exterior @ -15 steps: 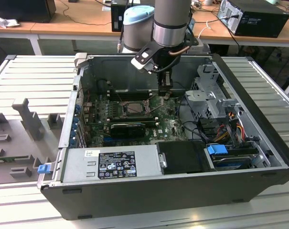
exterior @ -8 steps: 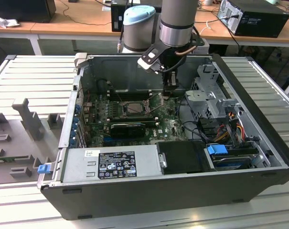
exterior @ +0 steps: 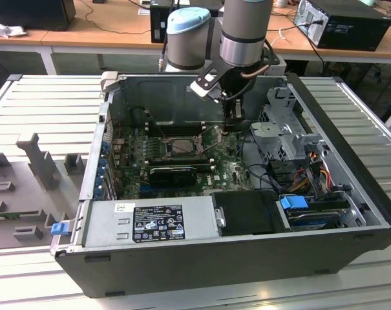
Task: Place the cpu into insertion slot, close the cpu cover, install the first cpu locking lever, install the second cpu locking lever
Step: 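Close the cpu cover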
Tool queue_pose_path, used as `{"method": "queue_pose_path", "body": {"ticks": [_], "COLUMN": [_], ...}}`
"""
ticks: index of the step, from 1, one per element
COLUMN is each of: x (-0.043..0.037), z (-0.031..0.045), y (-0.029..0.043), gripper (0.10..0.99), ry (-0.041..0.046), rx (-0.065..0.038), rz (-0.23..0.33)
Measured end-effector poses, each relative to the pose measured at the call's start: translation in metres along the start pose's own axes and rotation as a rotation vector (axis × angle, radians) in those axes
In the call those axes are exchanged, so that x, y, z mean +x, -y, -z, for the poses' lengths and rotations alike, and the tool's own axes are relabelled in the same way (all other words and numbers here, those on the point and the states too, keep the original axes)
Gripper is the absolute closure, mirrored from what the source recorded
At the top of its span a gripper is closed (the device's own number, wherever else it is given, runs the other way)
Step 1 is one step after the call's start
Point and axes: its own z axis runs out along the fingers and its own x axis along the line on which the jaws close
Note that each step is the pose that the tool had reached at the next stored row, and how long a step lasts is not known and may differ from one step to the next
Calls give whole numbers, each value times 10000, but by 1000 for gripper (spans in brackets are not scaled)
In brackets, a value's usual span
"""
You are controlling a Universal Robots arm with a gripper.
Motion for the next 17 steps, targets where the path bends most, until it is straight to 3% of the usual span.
{"method": "queue_pose_path", "body": {"ticks": [3,5,7,17], "x": [-1,-2,-2,-6], "z": [-62,-70,-70,-61], "y": [-13,-9,4,185], "gripper": [980,980,980,980], "ry": [-1,5,-5,-10], "rx": [8,171,250,249], "rz": [-1,-4,-10,-8]}}
